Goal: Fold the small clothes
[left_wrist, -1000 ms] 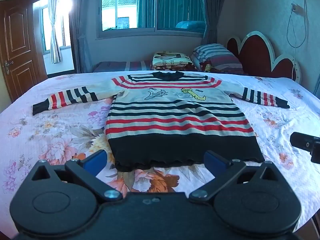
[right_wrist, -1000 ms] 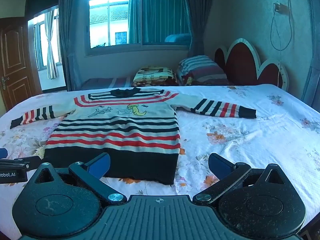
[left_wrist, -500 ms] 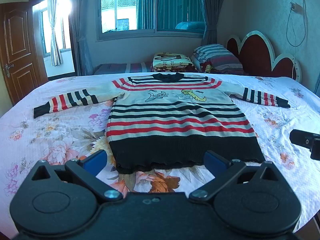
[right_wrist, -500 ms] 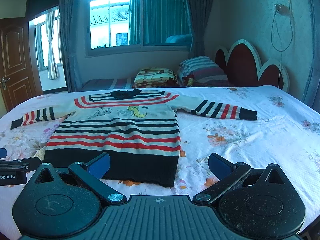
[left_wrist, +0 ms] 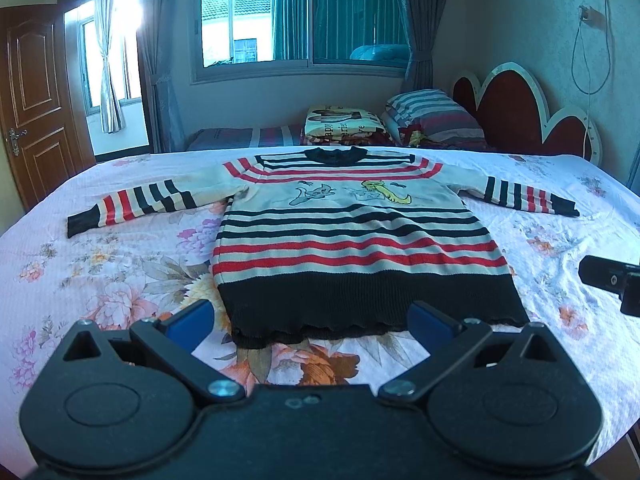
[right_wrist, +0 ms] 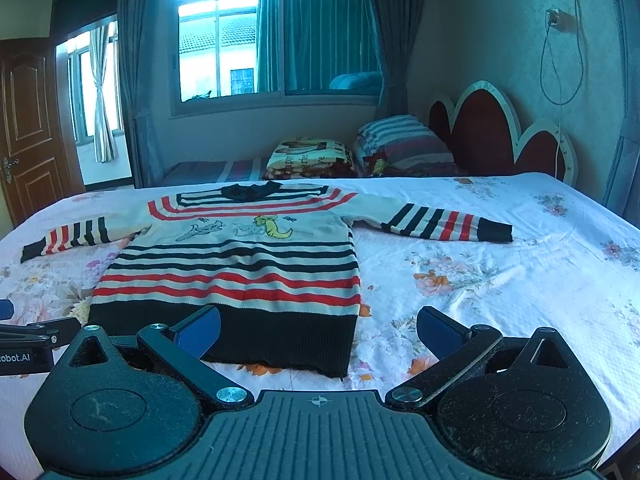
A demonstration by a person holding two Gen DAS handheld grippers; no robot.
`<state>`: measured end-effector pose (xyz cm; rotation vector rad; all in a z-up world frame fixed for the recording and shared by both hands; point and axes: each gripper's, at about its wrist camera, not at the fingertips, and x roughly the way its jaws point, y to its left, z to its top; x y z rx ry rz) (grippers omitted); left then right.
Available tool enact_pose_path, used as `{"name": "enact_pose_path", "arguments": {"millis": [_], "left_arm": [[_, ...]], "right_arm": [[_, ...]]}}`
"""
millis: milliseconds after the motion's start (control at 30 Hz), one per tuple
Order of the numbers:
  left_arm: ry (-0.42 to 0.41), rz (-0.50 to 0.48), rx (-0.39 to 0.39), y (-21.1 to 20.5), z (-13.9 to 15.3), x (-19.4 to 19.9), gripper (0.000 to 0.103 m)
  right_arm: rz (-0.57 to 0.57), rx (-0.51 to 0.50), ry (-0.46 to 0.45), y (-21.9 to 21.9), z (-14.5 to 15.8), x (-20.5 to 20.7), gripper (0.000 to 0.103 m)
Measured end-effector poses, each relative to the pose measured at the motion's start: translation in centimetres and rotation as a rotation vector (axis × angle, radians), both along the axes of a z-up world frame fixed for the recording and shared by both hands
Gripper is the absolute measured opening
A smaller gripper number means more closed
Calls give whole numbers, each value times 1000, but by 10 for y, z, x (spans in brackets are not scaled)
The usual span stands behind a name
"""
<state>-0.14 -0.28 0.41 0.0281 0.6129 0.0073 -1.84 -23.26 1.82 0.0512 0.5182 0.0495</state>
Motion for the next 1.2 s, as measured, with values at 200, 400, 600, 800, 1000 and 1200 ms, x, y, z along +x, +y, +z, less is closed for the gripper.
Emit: {"name": "enact_pose_path", "arguments": {"millis": [200,400,600,800,1000,1200], "left_arm": [[-3,-2,-5,1,0,0,102],[-3,-1,-7,2,0,1,102],[-3,-1,-8,3,1,0,102],[-4,-2,-9,5,0,1,102],[-2,-1,-7,7,0,1,102],[-2,0,-7,8,-1,3,102]], "right_arm": [[1,-5,-5,2,2,0,103],[2,-5,-8,3,2,0,103],[1,-4,-6,4,2,0,103],[0,-4,-7,4,2,0,103],[0,-5,-5,7,1,1,103],[1,-5,-3,8,1,2,103]]}}
